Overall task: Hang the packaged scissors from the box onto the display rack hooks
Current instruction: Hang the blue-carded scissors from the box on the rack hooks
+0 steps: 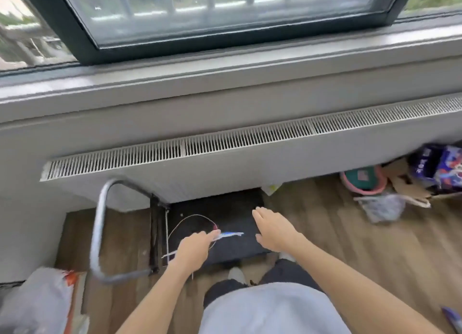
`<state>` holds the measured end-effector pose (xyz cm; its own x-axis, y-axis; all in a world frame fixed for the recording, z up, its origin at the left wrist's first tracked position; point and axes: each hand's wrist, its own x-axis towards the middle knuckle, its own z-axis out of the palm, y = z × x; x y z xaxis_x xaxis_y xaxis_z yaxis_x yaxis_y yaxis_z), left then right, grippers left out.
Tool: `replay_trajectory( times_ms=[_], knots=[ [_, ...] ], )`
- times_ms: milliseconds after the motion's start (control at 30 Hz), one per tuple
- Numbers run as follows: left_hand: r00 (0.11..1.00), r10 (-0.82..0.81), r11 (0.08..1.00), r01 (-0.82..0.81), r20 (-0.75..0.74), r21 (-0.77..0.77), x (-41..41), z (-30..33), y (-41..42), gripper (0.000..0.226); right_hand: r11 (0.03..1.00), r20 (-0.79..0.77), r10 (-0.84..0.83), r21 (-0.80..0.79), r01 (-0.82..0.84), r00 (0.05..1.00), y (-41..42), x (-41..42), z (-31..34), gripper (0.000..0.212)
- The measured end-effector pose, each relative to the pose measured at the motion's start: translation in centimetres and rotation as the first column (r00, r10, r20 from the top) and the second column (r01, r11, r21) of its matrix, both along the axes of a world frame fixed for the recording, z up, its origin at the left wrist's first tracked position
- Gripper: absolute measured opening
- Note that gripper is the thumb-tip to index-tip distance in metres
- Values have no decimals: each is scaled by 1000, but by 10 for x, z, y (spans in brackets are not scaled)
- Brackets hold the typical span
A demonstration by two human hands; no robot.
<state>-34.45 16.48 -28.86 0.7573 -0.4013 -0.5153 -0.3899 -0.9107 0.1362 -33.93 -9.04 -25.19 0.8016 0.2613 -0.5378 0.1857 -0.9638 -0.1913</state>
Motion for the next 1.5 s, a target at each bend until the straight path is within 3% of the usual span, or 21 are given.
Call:
replay_trajectory(
  times_ms=[133, 233, 367, 500, 600, 767, 900, 1067, 1100, 1200, 1300, 1500],
  knots=[
    [989, -71, 997, 67, -129, -41, -25, -14, -14, 63, 970, -78, -244, 5, 245, 967, -5, -83, -17, 54],
    [963, -150, 985, 125, -226, -121, -44, -17, -45, 53, 884, -98, -464, 19, 468, 880, -12, -144, -29, 49],
    [837, -464, 884, 419, -290, -206, -81, -21, -97, 45, 671, -83, -733, 73, 738, 675, -14, -231, -36, 46],
    [713, -631, 773, 609, -306, -176, -148, -27, -131, 45, 415, -91, -901, 109, 903, 425, 0, -334, -43, 40],
    [570, -769, 620, 775, -289, -122, -205, -24, -140, 47, 226, -132, -963, 90, 970, 237, 26, -412, -46, 57],
    [302, -914, 338, 936, -272, -99, -309, -26, -122, 50, -90, -153, -985, 50, 995, -81, 99, -543, -45, 58],
    [59, -941, 89, 993, -334, -76, -391, -35, -105, 57, -352, -199, -919, 22, 936, -341, 170, -632, -40, 56],
    [-143, -921, -106, 987, -361, -120, -490, -41, -105, 39, -598, -247, -778, 4, 802, -578, 237, -703, -42, 53],
    [-193, -921, -153, 978, -339, -141, -508, -45, -106, 38, -630, -252, -752, 5, 776, -609, 246, -714, -42, 53],
    [-235, -898, -225, 972, -371, -72, -554, -47, -119, 39, -703, -267, -686, 2, 711, -677, 260, -744, -45, 48],
    [-243, -889, -227, 970, -389, -89, -596, -52, -141, 39, -749, -278, -634, -12, 662, -722, 251, -777, -48, 43],
    [-336, -854, -332, 940, -398, -82, -692, -60, -199, 44, -796, -275, -580, -13, 606, -767, 204, -873, -45, 45]
  ],
)
